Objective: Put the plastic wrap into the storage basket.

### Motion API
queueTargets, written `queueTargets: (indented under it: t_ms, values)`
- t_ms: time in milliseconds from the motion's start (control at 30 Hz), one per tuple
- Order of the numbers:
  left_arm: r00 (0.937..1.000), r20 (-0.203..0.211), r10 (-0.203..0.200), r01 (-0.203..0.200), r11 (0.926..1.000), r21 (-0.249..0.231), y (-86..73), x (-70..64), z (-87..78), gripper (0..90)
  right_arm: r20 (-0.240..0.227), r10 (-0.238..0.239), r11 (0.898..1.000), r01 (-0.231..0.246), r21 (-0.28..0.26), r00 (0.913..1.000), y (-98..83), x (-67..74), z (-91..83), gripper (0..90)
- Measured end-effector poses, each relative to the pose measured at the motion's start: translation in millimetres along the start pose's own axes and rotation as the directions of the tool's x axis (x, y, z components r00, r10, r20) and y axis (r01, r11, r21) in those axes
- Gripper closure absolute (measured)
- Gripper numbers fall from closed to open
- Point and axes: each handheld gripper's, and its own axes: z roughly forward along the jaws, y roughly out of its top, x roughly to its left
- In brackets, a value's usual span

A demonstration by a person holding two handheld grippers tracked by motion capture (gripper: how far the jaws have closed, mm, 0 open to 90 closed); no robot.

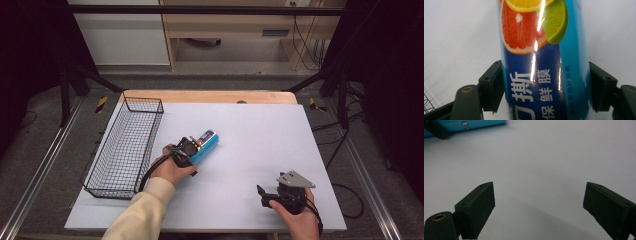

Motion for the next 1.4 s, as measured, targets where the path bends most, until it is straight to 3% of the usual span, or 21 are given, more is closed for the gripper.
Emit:
queueTargets:
  t_ms: [233, 700, 1400]
  values:
    - [0.9997, -0.012, -0.022, 0.022, 0.9997, 0.003, 0.7, -1.5, -0.9, 30.1, 0.000, -0.002, 1.000, 0.002, 0.003, 1.0000, -0.1, -0.3, 0.3, 10.7]
    - [0.9989, -0.047, -0.006, 0.007, 0.9999, 0.013, 2.6, -10.8, -5.6, 31.0, -0.004, 0.005, 1.000, -0.005, 0.006, 1.0000, -0.2, -0.5, 0.6, 10.7]
    - [0.9934, -0.115, 0.007, -0.015, 0.9977, -0.066, 15.4, -7.3, -71.9, 31.8, -0.015, -0.004, 1.000, 0.004, 0.008, 0.9999, -0.1, 0.7, 2.3, 10.4]
